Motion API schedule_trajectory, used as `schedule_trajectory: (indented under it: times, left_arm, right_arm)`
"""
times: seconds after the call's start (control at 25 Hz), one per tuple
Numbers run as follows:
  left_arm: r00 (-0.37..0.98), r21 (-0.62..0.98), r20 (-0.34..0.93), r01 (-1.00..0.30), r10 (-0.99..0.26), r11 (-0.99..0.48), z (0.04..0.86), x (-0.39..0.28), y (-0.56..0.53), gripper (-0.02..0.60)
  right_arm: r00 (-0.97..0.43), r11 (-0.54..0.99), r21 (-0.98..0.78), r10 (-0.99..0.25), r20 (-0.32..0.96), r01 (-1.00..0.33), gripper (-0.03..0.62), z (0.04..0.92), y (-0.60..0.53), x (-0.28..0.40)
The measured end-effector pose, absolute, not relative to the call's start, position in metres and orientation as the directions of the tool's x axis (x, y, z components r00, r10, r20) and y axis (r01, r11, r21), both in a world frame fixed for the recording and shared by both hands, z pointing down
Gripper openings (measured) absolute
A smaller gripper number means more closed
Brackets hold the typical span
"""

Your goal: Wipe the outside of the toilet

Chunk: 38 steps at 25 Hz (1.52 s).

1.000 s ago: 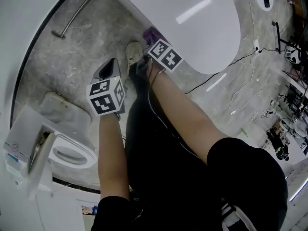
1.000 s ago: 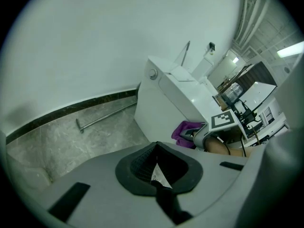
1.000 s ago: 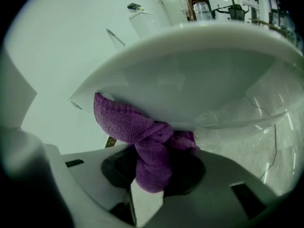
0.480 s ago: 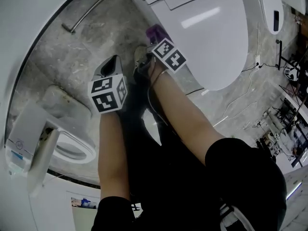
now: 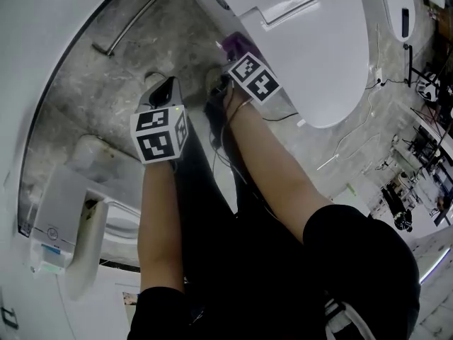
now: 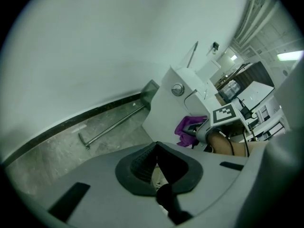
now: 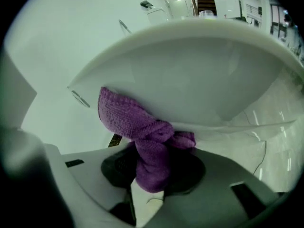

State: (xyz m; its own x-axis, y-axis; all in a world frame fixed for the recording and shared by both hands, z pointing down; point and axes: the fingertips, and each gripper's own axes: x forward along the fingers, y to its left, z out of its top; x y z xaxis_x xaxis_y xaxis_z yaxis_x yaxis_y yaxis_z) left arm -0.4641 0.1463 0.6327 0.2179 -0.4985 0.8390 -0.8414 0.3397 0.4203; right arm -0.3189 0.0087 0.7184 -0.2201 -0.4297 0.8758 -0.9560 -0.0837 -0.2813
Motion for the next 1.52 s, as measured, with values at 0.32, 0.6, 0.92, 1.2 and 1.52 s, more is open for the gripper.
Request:
schedule_trajectory:
  times: [0.32,0.6,0.92,1.2,1.52]
  left_arm:
    - [0.248,0.437,0.833,-0.843,-0.494,0.314,0.644,-0.513,0.141,0.006]
    - [0.299,0.494,0.813,-0.809,-0.499,0.320,0.652,-0.526,0.142,0.006]
    - [0.315,0.485,0.823,-0.822,-0.473,0.298,0.663,-0.539,0.160,0.006]
    - [0.270,0.461,0.834,-0.820,-0.481,0.339,0.667,-0.560,0.167,0.006]
    - [0.191,0.405,0.850,-0.833,-0.490,0.377,0.659,-0.564,0.169,0.006]
  right_arm:
    - [-0.159,-0.073,-0.215,-0.457,0.875,-0.974,0.123,0.724,-0.003,-0.352]
    - [-0.162,-0.080,-0.221,-0.456,0.875,-0.972,0.123,0.734,-0.016,-0.383]
    - [-0.206,-0.071,-0.275,-0.490,0.847,-0.959,0.123,0.737,-0.037,-0.432]
    - [-0.231,-0.094,-0.316,-0.497,0.837,-0.944,0.123,0.738,-0.049,-0.459]
    - [-0.583,0.503,-0.337,-0.485,0.652,-0.796,0.123,0.680,-0.058,-0.561]
